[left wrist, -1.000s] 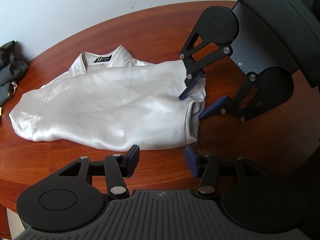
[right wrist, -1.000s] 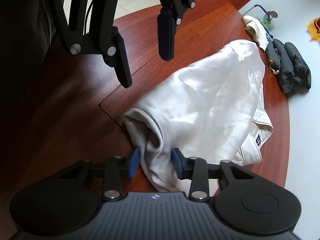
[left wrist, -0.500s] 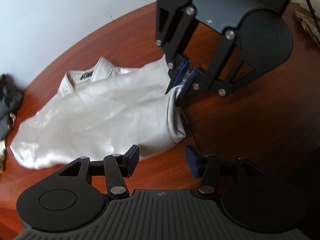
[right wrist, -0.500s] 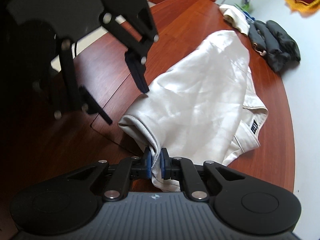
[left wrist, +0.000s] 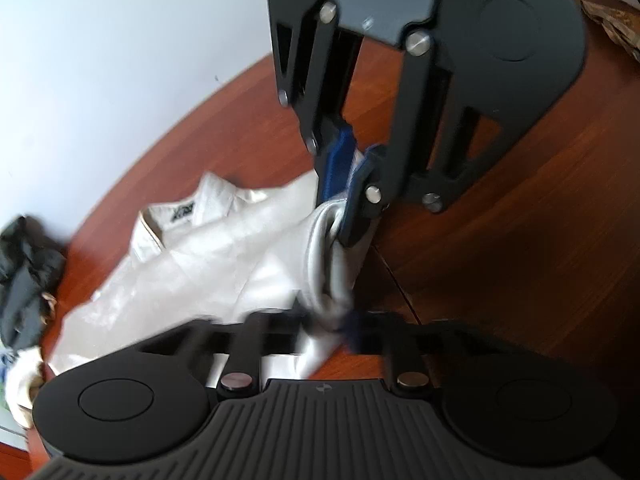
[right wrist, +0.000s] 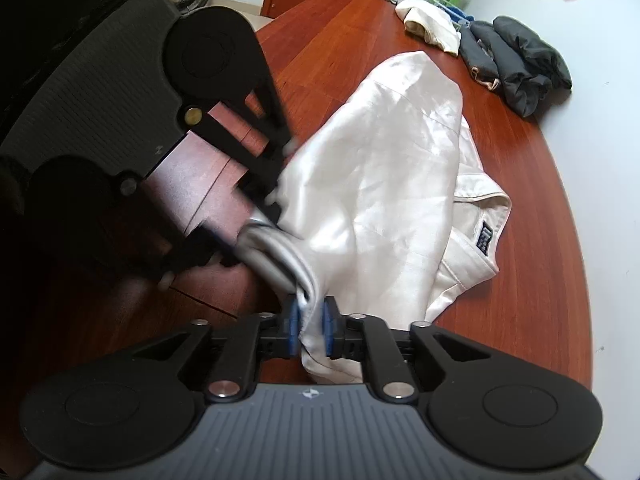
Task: Fold clothes
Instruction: 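Grasp the shirt end with the right gripper while the left gripper grasps beside it, then lift the shirt end with both grippers and fold it over the body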
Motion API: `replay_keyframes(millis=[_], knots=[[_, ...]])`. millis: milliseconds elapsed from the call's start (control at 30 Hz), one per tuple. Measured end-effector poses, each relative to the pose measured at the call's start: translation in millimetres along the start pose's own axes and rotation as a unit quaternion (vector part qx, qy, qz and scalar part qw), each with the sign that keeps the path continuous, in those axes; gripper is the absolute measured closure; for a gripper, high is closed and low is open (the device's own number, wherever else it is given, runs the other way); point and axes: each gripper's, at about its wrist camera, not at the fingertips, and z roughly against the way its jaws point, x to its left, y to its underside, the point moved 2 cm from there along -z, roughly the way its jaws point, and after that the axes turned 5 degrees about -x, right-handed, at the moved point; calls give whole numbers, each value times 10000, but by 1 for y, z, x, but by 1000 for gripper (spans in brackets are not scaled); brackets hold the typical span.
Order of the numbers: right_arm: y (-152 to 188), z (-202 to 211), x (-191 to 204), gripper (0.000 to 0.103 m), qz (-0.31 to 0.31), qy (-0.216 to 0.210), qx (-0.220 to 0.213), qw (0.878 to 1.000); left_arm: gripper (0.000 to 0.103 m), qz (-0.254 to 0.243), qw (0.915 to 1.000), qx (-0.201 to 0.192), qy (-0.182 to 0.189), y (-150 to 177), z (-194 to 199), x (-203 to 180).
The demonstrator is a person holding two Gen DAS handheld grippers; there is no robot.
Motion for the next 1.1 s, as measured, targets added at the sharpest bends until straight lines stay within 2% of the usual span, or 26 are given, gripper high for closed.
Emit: replay_keyframes(millis=[67,100,233,367,433,467,500,567,833,933,1000,1100], knots=[[4,3,1,45,113,142,-39,9998,90,230,9997,-13,23,1,0,8],[6,4,1,42,174,199,-39,9996,90,338,9994,-19,29,1,0,12],[19,-3,4,42,394,336,115,9986,90,851,9963,-48,84,-2,3,30],[28,-18,4,44,784,803,216,9934,90,1248,9921,-74,117,-4,8,46],[30,-26,5,51,975,886,203,9911,90,1350,9907,-74,126,-1,13,49],[30,-28,5,60,1044,906,186,9902,90,1385,9902,-74,131,0,14,50],[28,-31,5,75,1114,900,168,9895,90,1403,9900,-73,132,0,15,50],[25,-34,5,94,1126,757,171,9906,90,1488,9887,-52,159,1,17,52],[12,-19,24,96,1235,229,199,9919,90,2124,9751,94,624,11,32,60],[2,-10,34,97,1130,1,248,9933,90,2338,9679,162,913,20,41,60],[-6,-3,42,97,1167,-124,303,9926,90,2497,9612,196,1154,28,48,60],[-19,2,49,97,1355,-187,361,9899,90,2975,9448,248,1351,43,56,68]])
